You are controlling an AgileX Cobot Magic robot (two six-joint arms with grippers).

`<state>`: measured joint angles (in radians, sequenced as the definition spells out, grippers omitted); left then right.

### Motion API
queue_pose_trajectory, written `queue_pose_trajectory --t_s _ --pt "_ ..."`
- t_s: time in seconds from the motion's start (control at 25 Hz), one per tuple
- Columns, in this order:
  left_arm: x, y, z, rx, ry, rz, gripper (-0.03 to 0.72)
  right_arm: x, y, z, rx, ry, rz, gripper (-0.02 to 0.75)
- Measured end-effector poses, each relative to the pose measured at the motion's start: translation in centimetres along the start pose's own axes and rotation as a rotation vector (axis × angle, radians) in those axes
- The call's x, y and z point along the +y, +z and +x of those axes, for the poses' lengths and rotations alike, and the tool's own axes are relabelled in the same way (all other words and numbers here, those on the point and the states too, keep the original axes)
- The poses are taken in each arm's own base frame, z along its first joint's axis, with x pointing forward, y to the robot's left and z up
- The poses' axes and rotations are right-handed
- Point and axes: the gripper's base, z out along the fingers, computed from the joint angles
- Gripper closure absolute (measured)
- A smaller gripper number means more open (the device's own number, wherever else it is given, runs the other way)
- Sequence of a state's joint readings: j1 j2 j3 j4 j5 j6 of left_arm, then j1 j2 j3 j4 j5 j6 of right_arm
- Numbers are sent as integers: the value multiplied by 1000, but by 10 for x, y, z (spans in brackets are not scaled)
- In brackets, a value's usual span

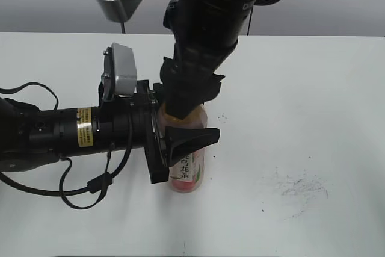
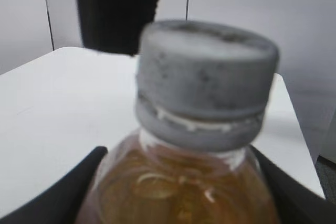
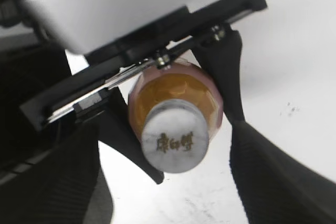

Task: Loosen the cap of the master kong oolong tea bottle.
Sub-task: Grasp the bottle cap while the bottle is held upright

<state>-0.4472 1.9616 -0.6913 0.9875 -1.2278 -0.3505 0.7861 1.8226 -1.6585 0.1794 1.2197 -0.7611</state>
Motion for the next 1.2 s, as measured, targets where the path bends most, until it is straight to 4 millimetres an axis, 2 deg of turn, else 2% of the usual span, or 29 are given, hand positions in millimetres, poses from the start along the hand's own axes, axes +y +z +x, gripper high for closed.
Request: queue_pose_trajectory --t_s 0.12,0.24,0.4,0.56,0.96,1.08,1.2 --pt "1 0 0 1 -3 -6 243 -1 0 1 13 255 17 160" --pt "1 0 0 0 -5 -8 243 -2 0 1 12 423 21 178" --pt "1 0 0 0 -5 -10 243 -2 0 2 13 605 32 236" --pt "1 0 0 0 -7 -12 243 -4 0 3 20 755 57 256" --pt "1 0 0 -1 -9 -13 243 -4 0 -1 -25 835 50 372" --pt "1 0 0 -1 -9 -13 243 -4 0 -1 -23 806 44 462" --pt "1 0 0 0 -7 -12 243 -3 0 -1 -14 733 39 462"
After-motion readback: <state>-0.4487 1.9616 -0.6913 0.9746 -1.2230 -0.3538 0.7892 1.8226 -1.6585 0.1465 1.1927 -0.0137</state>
